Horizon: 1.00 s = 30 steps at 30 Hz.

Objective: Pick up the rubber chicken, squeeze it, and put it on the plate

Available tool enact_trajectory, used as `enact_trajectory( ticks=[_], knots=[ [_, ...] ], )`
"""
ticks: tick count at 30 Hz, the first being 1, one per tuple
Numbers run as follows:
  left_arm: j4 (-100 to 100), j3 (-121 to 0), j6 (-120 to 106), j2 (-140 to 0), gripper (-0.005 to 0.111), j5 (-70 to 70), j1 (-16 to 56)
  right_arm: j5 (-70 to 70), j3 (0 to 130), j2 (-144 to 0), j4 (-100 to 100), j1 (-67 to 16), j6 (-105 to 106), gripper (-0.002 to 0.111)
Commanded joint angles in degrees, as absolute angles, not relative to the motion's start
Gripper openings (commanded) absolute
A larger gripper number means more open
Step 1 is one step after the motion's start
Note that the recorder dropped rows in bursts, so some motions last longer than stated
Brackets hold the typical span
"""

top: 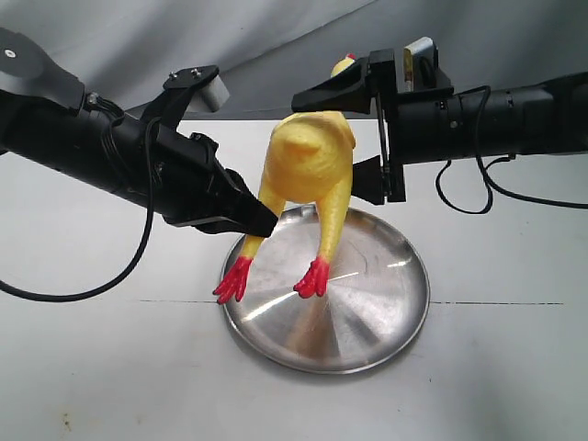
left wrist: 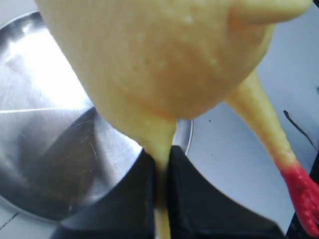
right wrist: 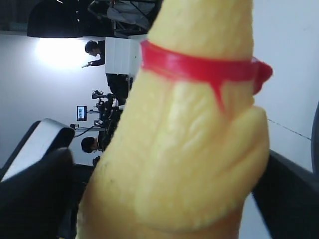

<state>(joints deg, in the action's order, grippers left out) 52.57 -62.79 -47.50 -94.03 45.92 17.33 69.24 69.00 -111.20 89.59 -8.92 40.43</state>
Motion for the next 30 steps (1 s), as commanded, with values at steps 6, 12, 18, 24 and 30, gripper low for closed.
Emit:
enact_trajectory(
  ticks=[6,12,18,24,30],
  knots=[
    [53.49,-63.46,-48.02,-93.95,0.0,45.01,17.65,69.96,69.2,-111.23,90.55,-8.77,43.47,0.0],
    [53.49,-63.46,-48.02,-93.95,0.0,45.01,17.65,69.96,69.2,-111.23,90.55,-8.77,43.47,0.0],
    [53.49,-63.46,-48.02,-93.95,0.0,45.01,17.65,69.96,69.2,-111.23,92.37,-8.77,43.47,0.009],
    [53.49,-63.46,-48.02,-93.95,0.0,45.01,17.65,69.96,69.2,-111.23,93.15,-8.77,43.4,0.105],
    [53.27,-63.46,-48.02,-93.95,0.0,45.01,17.65,69.96,69.2,-111.23,93.27,-8.77,43.26,0.105]
  ],
)
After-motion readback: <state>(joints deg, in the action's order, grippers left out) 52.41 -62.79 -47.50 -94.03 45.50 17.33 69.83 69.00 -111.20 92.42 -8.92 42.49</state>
